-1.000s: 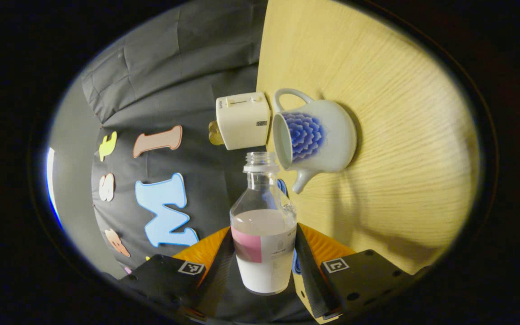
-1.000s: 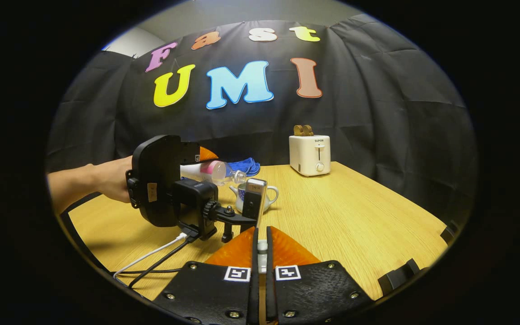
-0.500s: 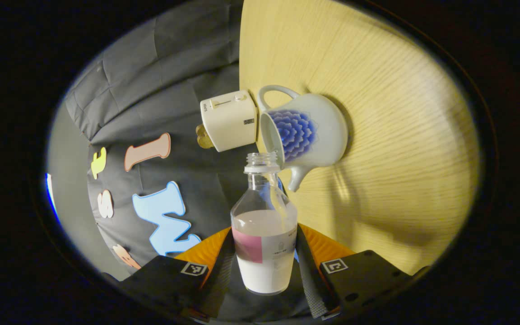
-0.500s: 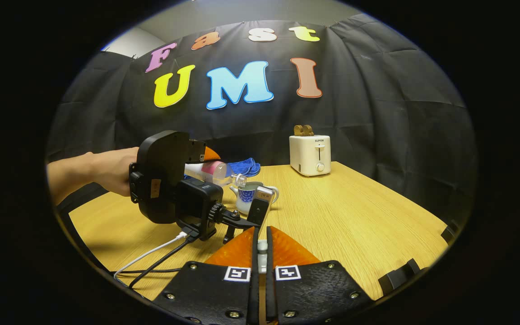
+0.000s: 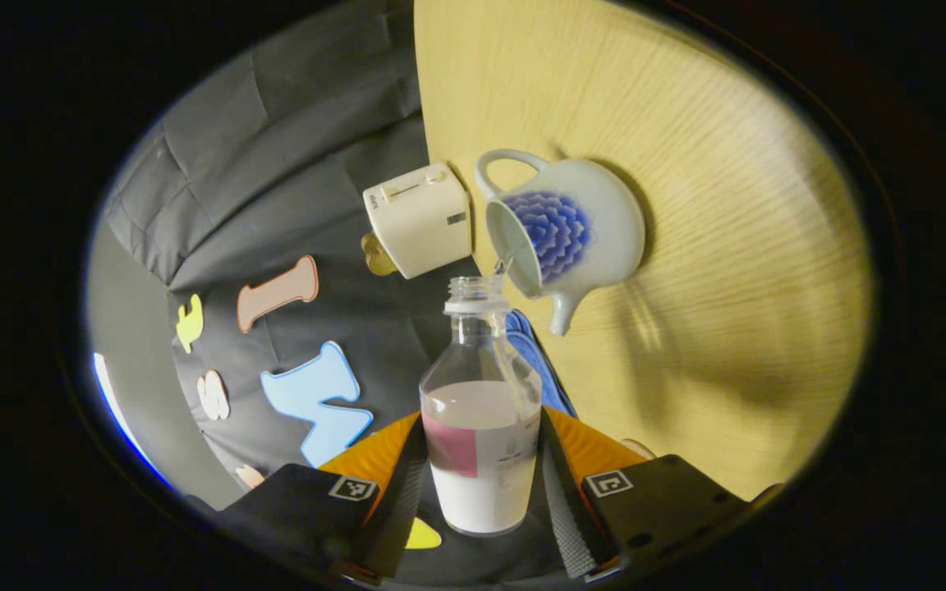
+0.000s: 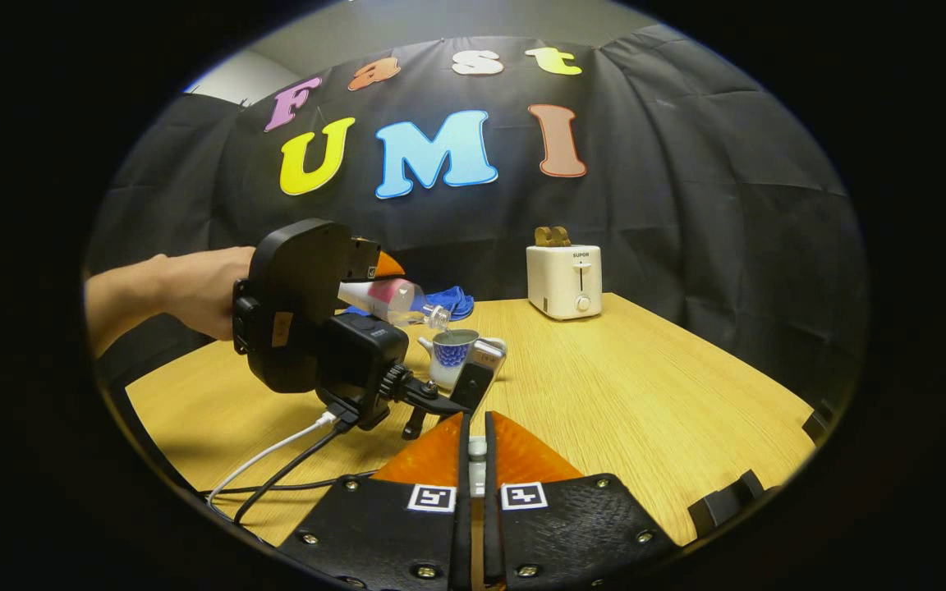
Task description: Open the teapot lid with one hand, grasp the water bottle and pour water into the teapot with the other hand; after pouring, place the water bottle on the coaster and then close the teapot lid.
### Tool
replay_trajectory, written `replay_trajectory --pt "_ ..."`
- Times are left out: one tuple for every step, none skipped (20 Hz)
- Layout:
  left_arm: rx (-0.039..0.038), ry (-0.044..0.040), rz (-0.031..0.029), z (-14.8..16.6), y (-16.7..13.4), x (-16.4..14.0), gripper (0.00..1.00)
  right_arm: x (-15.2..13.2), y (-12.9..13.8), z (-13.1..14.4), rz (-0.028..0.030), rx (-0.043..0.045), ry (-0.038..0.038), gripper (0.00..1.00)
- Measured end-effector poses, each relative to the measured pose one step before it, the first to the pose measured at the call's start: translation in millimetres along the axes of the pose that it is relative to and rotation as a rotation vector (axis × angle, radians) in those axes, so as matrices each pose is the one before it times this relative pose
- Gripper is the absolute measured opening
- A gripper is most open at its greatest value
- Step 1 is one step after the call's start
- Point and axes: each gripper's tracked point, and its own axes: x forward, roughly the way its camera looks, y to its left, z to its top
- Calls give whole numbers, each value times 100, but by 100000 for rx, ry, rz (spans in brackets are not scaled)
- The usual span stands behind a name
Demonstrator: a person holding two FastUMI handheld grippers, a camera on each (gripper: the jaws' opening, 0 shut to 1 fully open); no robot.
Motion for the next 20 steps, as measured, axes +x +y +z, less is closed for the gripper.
replay_trajectory --pt "605 -394 -7 23 149 -64 84 8 -35 24 -57 273 -24 6" --pt "656 55 -33 45 215 90 84 -15 -25 -17 -24 216 -15 6" --pt "943 -34 516 16 234 95 84 13 -19 7 64 103 -74 6" --pt "645 -21 18 64 27 14 84 -79 43 28 -56 -120 -28 6" --pt "978 -68 -13 4 72 1 84 -59 -12 14 -2 -96 -61 6" --pt "832 -57 215 106 95 52 84 23 -79 4 -28 94 -48 6" --pt "668 71 -221 -40 12 -20 84 17 -17 18 -45 148 73 6" --pt "697 -87 344 58 99 86 84 44 8 -30 58 60 50 6" --pt "835 462 -80 -58 16 38 84 -45 11 20 -12 -18 -56 6" --pt "891 144 -20 -33 -90 80 84 -1 -37 -34 -74 -107 -23 6" --pt "517 268 -298 -54 -89 157 84 -16 -4 38 56 -36 20 6" --pt "632 233 -124 -39 73 -124 84 50 32 -52 19 24 -32 6" --pt "796 -97 61 4 221 -19 84 58 25 18 42 24 47 6" --pt "881 153 -173 117 23 -21 84 -29 15 5 30 -29 12 6" --pt "840 -18 -177 120 144 12 84 -8 4 22 25 -17 46 6" --pt "978 -235 267 139 174 -31 84 -69 -6 -30 12 34 -32 6" --pt "476 15 53 -13 136 16 84 2 -58 45 -111 -22 -17 6" --pt "380 -283 204 89 158 163 84 42 -71 -24 -130 6 -138 6" --pt "291 -72 98 258 95 -130 84 52 -39 -10 -37 -23 63 6" --pt "491 -193 460 -39 217 86 84 -38 44 9 -30 63 -67 6"
